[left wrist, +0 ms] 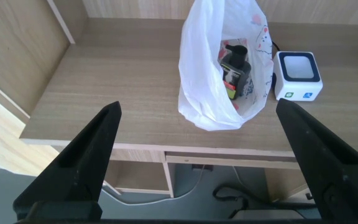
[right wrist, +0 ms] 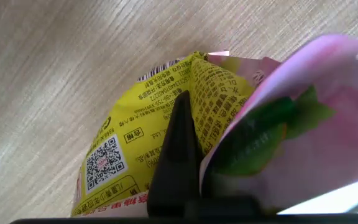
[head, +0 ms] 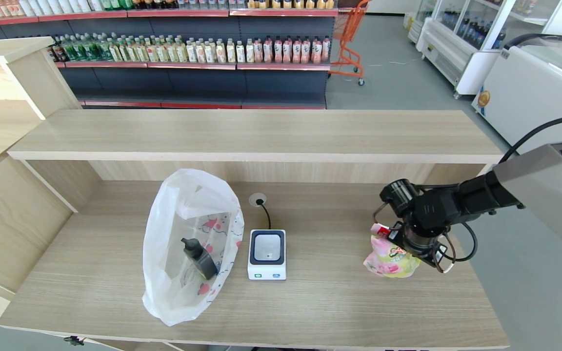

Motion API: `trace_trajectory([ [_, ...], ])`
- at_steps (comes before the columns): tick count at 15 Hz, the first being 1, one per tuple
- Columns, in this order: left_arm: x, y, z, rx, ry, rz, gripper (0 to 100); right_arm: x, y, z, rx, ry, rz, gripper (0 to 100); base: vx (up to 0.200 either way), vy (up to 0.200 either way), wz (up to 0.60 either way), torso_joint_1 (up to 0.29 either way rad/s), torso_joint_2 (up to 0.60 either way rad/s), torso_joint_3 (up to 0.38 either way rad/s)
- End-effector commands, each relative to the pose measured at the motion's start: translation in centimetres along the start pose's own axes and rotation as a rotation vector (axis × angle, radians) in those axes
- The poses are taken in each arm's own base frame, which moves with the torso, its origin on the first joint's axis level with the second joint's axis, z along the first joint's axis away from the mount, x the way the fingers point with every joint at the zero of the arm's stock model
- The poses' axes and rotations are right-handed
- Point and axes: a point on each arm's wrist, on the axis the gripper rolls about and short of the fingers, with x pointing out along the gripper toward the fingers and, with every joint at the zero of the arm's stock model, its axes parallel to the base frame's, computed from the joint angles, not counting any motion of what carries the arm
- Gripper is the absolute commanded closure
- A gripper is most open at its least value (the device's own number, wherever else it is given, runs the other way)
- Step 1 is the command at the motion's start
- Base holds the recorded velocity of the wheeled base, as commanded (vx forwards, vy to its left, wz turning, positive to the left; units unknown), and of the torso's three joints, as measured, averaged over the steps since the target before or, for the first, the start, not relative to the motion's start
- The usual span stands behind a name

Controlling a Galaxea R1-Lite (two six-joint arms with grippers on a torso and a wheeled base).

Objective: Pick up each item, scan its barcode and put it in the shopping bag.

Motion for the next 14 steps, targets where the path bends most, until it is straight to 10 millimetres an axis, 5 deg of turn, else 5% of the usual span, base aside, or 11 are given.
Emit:
trace_trajectory([
  [1,0.0,0.0,0.0,0.000,0.001,0.001,0,-0.6,0.5,-0.5,-0.051,-0.010,0.030,100,0.000,0.000,0.00,0.000,0.00,0.000],
  [5,0.0,0.0,0.0,0.000,0.001,0.001,0,-4.8,0.3,-0.2,-0.170,-0.100,0.175,100,0.000,0.000,0.00,0.000,0.00,0.000],
  [6,0.0,0.0,0.0,0.000,0.001,0.001,0,-7.7,-0.3,0.3,-0.244,-0.148,0.300,100,0.000,0.000,0.00,0.000,0.00,0.000],
  [9,0.0,0.0,0.0,0.000,0.000,0.001,0,-12.5,-3.4,1.2,-0.479,-0.258,0.626,100,0.000,0.000,0.00,0.000,0.00,0.000],
  [14,0.0,0.0,0.0,0.000,0.000,0.001,0,-12.9,-8.1,1.1,-1.009,-0.564,1.448,100,0.000,0.000,0.00,0.000,0.00,0.000],
])
